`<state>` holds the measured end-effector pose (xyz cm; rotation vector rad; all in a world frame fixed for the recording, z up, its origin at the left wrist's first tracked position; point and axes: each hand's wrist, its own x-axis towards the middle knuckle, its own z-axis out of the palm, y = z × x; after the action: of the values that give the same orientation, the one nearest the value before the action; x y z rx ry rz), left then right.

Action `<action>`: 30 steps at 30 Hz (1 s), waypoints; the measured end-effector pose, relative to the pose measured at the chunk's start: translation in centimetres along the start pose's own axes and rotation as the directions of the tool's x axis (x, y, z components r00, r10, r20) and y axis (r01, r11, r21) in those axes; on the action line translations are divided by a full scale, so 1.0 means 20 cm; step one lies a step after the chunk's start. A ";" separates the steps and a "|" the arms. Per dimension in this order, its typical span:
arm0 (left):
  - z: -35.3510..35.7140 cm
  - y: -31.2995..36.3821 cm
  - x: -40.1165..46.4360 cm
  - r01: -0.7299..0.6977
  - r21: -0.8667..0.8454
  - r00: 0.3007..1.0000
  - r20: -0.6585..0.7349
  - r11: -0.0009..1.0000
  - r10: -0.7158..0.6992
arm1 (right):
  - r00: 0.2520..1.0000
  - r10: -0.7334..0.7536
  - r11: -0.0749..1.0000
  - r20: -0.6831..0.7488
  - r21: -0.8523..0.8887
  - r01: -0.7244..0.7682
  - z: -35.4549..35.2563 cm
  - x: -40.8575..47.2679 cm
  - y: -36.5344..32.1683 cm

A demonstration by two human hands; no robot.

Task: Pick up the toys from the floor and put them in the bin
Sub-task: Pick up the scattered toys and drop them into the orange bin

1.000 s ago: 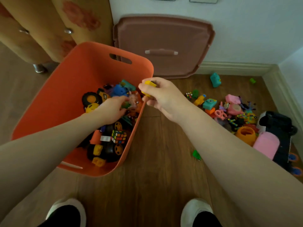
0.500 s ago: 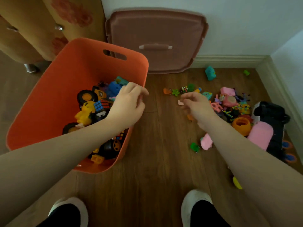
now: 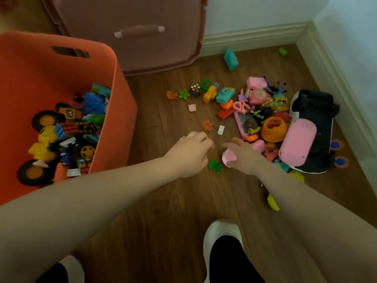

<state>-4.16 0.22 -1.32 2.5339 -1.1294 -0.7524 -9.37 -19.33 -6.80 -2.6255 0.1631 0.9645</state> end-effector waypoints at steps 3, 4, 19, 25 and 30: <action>0.10 0.01 0.10 0.065 -0.024 0.992 0.112 0.998 -0.062 | 0.994 -0.112 0.962 0.017 -0.249 0.113 0.08 0.00 0.03; 0.13 0.02 0.12 0.085 -0.037 0.987 0.142 0.996 -0.079 | 0.990 -0.144 0.940 0.012 -0.311 0.140 0.09 0.01 0.04; 0.44 0.12 0.38 -0.099 0.304 0.956 0.294 0.947 0.006 | 0.854 0.229 0.788 -0.467 0.604 0.120 -0.12 0.17 0.17; 0.50 0.03 0.34 -0.142 0.374 0.969 0.241 0.917 0.051 | 0.903 0.401 0.394 -0.156 0.919 -0.016 -0.20 0.31 0.11; 0.39 -0.09 0.40 0.070 0.166 0.974 0.203 0.984 -0.104 | 0.971 0.164 0.827 -0.172 0.560 -0.041 -0.16 0.42 0.06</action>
<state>-2.89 -4.73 -11.29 2.7012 -1.1926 -1.0132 -1.22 -21.60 -10.33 -2.1771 0.5571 0.5460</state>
